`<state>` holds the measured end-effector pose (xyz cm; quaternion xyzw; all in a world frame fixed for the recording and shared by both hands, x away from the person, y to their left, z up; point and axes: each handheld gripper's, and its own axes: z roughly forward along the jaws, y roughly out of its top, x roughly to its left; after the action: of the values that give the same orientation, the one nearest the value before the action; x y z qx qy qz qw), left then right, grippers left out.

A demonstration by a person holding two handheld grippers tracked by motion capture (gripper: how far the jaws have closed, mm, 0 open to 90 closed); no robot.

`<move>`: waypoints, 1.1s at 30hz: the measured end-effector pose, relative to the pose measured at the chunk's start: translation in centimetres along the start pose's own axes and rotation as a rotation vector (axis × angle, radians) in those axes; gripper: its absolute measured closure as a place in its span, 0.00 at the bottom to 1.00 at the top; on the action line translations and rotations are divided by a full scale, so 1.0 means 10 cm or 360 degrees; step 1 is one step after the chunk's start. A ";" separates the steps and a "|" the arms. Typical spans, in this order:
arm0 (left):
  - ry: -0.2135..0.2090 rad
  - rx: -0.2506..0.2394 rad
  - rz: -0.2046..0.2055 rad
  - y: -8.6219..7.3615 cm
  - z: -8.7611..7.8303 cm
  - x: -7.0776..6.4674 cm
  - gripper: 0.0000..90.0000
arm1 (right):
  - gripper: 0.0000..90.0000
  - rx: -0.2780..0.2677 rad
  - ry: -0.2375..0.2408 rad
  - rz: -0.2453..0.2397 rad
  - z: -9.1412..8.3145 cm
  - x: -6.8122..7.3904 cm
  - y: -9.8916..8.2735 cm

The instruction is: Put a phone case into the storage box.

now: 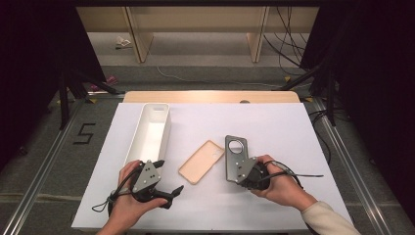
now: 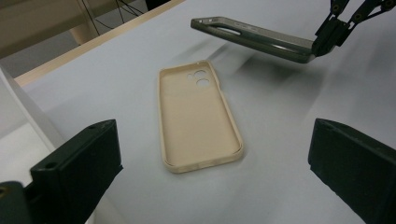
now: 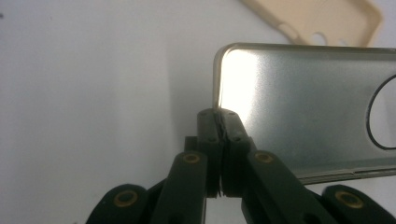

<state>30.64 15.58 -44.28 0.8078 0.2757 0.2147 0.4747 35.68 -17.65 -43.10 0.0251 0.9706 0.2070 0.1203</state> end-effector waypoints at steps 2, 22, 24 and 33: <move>-0.0004 0.0001 -0.0014 0.01 0.00 0.00 0.03 | 0.99 -0.0061 -0.0019 0.0021 -0.03 0.00 -0.01; 0.0037 0.0047 -0.0103 0.69 0.30 0.17 0.13 | 0.99 -0.0461 -0.0145 0.0203 -0.17 0.04 -0.08; 0.0033 0.0055 -0.0126 0.84 0.38 0.22 0.14 | 0.99 -0.0465 -0.0145 0.0207 -0.18 0.05 -0.08; -0.0022 0.0202 -0.0191 1.25 0.87 0.27 0.19 | 0.99 -0.0470 -0.0133 0.0170 -0.15 0.10 -0.02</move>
<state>40.98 6.73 -36.98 0.8197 0.3334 0.1622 0.4366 34.34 -18.32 -42.05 0.0673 0.9210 0.3524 0.1517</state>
